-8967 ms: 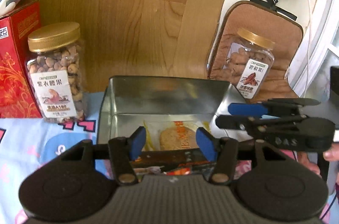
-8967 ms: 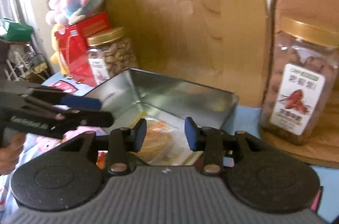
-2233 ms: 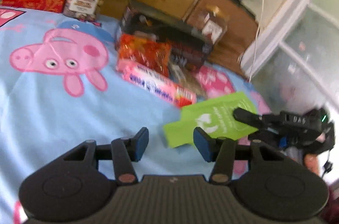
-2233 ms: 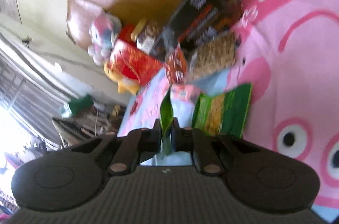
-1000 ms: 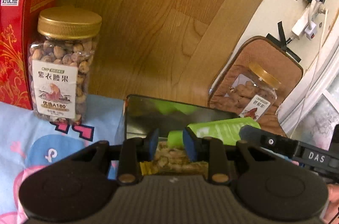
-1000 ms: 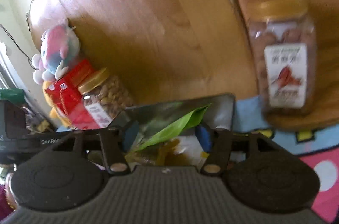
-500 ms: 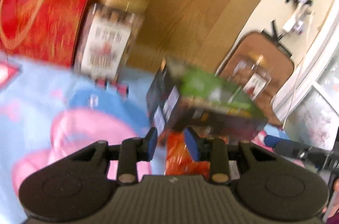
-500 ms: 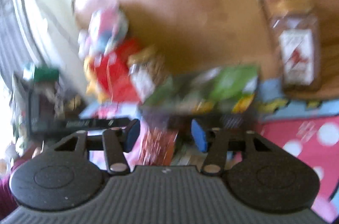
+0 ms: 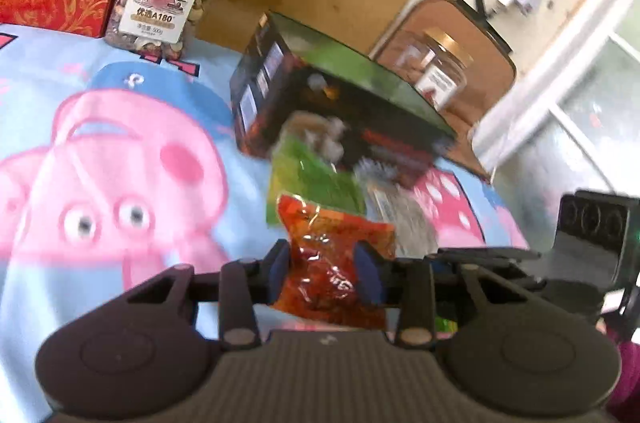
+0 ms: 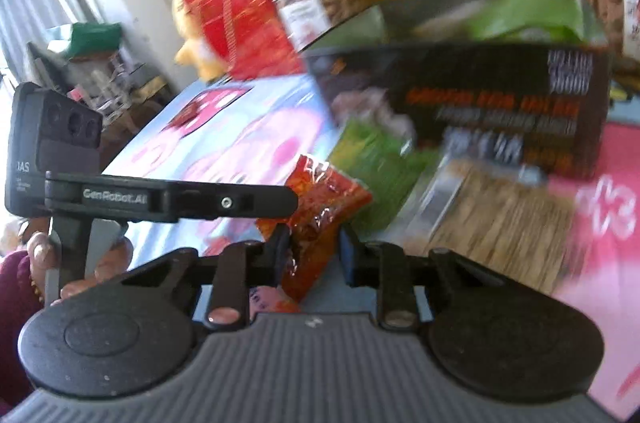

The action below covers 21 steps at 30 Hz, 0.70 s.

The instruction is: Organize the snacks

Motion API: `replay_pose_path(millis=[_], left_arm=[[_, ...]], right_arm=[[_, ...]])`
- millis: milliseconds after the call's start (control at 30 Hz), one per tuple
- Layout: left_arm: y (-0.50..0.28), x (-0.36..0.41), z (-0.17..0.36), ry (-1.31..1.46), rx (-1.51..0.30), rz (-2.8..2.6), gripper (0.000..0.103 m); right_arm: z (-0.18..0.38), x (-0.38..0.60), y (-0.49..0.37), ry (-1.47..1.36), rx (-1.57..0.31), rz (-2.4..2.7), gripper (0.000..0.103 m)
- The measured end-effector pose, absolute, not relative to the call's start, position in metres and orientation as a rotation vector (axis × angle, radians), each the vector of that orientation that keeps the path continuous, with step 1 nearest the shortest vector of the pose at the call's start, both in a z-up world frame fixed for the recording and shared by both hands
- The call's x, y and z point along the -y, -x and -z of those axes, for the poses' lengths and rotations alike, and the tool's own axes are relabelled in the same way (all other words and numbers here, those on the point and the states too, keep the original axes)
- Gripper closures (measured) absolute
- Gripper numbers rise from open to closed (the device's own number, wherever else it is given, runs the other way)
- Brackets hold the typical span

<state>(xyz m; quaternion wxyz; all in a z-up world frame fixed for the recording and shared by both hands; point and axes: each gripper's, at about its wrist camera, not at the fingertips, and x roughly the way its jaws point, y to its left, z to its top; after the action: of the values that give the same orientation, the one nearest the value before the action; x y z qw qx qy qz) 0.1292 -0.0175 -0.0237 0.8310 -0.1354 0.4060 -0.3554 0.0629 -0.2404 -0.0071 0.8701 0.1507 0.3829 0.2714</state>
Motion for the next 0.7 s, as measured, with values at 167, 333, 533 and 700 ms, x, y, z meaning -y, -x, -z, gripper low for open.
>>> replay_pose_path(millis=[167,333,533,700], left_arm=[[-0.095,0.008,0.020,0.267,-0.848,0.729,0.067],[-0.107,-0.013,0.002,0.298,-0.809,0.676,0.065],[-0.173,0.011,-0.005,0.278,-0.806,0.652,0.065],[-0.196,0.040,0.016,0.209,-0.871,0.659,0.065]], right_arm=[[0.005,0.231,-0.034,-0.306,-0.825,-0.617,0.070],[-0.021,0.234,-0.033,-0.196,-0.707,-0.558,0.069],[-0.018,0.260,-0.087,-0.238,-0.672,-0.423,0.069],[0.006,0.262,-0.097,-0.150,-0.759,-0.397,0.076]])
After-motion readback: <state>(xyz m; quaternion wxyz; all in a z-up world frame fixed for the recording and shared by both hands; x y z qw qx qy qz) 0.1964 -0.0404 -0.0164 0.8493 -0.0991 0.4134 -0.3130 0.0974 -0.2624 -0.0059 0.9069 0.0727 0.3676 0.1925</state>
